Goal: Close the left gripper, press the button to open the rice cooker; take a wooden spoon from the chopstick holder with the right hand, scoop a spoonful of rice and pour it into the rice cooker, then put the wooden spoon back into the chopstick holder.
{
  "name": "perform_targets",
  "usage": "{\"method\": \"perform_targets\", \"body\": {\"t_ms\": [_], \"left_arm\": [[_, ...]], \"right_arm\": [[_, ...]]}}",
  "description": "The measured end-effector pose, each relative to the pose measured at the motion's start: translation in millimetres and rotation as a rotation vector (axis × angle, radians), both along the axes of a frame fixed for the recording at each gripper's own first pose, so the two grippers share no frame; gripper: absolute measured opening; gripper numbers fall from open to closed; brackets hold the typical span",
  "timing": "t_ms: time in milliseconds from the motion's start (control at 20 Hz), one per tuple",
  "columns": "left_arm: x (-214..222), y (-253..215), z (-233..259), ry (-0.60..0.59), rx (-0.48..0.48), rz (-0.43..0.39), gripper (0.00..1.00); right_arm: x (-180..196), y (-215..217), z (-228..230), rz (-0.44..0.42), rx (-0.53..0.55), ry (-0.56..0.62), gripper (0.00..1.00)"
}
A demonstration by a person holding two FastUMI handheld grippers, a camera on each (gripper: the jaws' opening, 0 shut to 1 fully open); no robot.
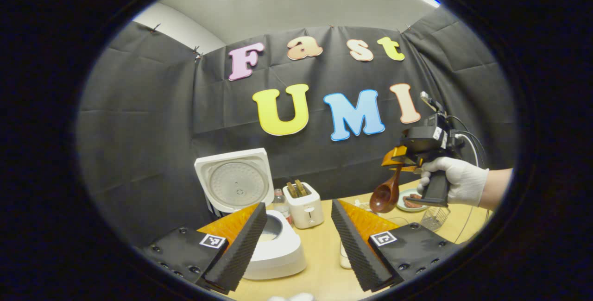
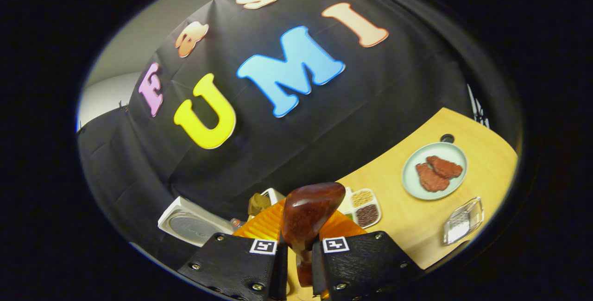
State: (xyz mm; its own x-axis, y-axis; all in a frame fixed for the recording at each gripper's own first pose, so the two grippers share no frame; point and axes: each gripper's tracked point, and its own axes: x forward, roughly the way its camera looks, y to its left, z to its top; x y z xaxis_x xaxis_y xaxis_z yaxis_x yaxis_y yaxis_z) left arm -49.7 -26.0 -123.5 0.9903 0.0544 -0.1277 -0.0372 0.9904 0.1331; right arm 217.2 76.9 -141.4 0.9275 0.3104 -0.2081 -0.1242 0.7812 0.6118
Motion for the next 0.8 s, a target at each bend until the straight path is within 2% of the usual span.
{"method": "perform_targets", "body": {"t_ms": [250, 450, 650, 700, 750, 800], "left_arm": [[3.8, -41.5, 2.4, 0.025, -0.001, -0.035, 0.96], [7.8, -66.4, 4.8, 0.035, 0.009, -0.044, 0.97], [9.3, -80.2, 8.4, 0.039, 0.04, -0.034, 0.95], [9.6, -83.1, 10.4, 0.038, 0.047, -0.032, 0.99], [10.1, -86.4, 9.8, 0.038, 0.053, -0.032, 0.95], [10.4, -89.0, 10.8, 0.036, 0.059, -0.029, 0.97]], "right_arm": [[-10.4, -117.9, -24.8, -0.145, -0.015, 0.031, 0.21], [-18.0, -187.1, -51.7, -0.225, -0.021, 0.057, 0.21], [-22.1, -215.2, -78.9, -0.243, -0.008, 0.101, 0.21], [-21.0, -216.5, -85.3, -0.239, -0.008, 0.113, 0.21], [-17.9, -215.6, -91.3, -0.237, -0.007, 0.119, 0.21], [-14.8, -213.7, -94.5, -0.232, 0.002, 0.12, 0.22]]}}
